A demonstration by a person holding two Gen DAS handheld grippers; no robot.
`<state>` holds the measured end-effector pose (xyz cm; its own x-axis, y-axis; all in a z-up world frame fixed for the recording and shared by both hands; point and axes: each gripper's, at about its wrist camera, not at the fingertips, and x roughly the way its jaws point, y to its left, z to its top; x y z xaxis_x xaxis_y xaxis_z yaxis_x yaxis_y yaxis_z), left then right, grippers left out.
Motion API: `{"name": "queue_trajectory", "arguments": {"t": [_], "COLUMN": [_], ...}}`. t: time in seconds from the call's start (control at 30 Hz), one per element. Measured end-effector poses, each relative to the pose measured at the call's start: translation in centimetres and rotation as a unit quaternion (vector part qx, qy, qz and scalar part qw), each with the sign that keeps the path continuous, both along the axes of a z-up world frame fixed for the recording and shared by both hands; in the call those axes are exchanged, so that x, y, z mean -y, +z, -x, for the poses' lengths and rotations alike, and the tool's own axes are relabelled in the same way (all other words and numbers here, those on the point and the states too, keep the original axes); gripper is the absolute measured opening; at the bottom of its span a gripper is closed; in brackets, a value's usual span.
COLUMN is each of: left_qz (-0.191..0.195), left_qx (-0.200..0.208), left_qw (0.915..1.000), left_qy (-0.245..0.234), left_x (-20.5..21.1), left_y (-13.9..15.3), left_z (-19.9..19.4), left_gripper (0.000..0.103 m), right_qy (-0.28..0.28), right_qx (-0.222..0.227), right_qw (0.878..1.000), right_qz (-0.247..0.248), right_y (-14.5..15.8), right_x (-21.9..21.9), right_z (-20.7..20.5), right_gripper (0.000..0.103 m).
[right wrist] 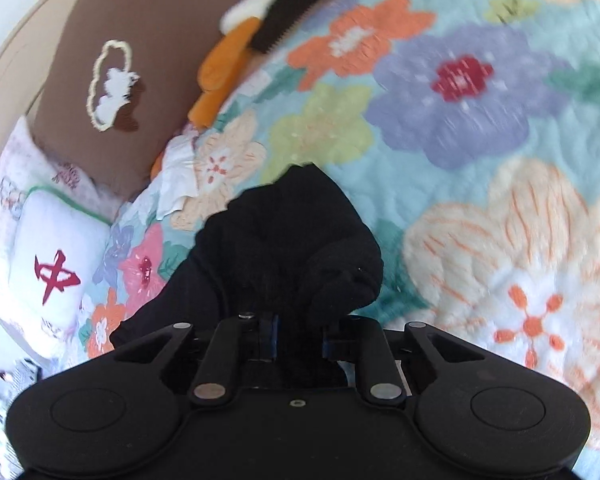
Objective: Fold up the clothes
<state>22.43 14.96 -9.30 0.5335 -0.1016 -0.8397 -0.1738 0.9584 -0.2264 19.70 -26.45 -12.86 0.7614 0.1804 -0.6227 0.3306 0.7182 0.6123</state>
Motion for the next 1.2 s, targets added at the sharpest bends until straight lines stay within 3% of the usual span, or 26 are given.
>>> {"name": "queue_trajectory", "arguments": {"t": [0.1, 0.3, 0.37, 0.5, 0.57, 0.67, 0.73, 0.8, 0.9, 1.0, 1.1, 1.2], "left_qz": [-0.017, 0.022, 0.053, 0.17, 0.181, 0.124, 0.115, 0.142, 0.173, 0.199, 0.243, 0.24], "left_qx": [0.005, 0.059, 0.084, 0.092, 0.079, 0.054, 0.041, 0.042, 0.058, 0.074, 0.085, 0.08], "left_qw": [0.9997, 0.998, 0.995, 0.9811, 0.9802, 0.9908, 0.9925, 0.989, 0.9831, 0.9772, 0.9663, 0.9673], "left_qy": [-0.018, -0.008, -0.009, -0.003, -0.01, -0.01, -0.002, 0.006, 0.012, 0.006, -0.009, -0.018], "left_x": [-0.1, -3.1, -3.6, -4.9, -4.7, -3.6, -3.9, -4.6, -5.4, -5.7, -5.9, -5.6], "left_y": [1.2, 3.3, 3.7, 2.9, 2.0, 0.8, 0.2, 0.0, 0.4, 1.1, 1.5, 1.4], "left_z": [0.9, 2.6, 2.6, 1.8, 1.1, 0.2, -0.2, -0.4, -0.5, -0.4, -0.2, -0.2], "left_gripper": [0.036, 0.037, 0.037, 0.037, 0.037, 0.037, 0.036, 0.036, 0.037, 0.037, 0.041, 0.041], "right_qy": [0.05, 0.171, 0.213, 0.305, 0.345, 0.375, 0.38, 0.375, 0.361, 0.352, 0.394, 0.442], "right_qx": [0.032, 0.091, 0.115, 0.134, 0.123, 0.074, 0.041, 0.029, 0.041, 0.087, 0.109, 0.063], "right_qw": [0.996, 0.971, 0.958, 0.926, 0.912, 0.903, 0.898, 0.9, 0.914, 0.924, 0.905, 0.877], "right_qz": [0.068, 0.139, 0.155, 0.178, 0.184, 0.197, 0.219, 0.221, 0.182, 0.121, 0.119, 0.176], "right_y": [2.6, 7.1, 8.5, 9.9, 9.5, 6.7, 4.5, 3.0, 2.8, 4.3, 5.2, 3.8], "right_x": [-2.0, -7.5, -10.3, -17.7, -21.3, -25.1, -26.7, -26.6, -25.3, -23.4, -24.1, -26.0], "right_z": [-0.1, -1.9, -2.5, -4.0, -4.5, -4.5, -4.2, -3.8, -3.3, -2.9, -3.1, -3.5], "right_gripper": [0.021, 0.021, 0.021, 0.021, 0.021, 0.02, 0.021, 0.021, 0.022, 0.022, 0.022, 0.031]}}
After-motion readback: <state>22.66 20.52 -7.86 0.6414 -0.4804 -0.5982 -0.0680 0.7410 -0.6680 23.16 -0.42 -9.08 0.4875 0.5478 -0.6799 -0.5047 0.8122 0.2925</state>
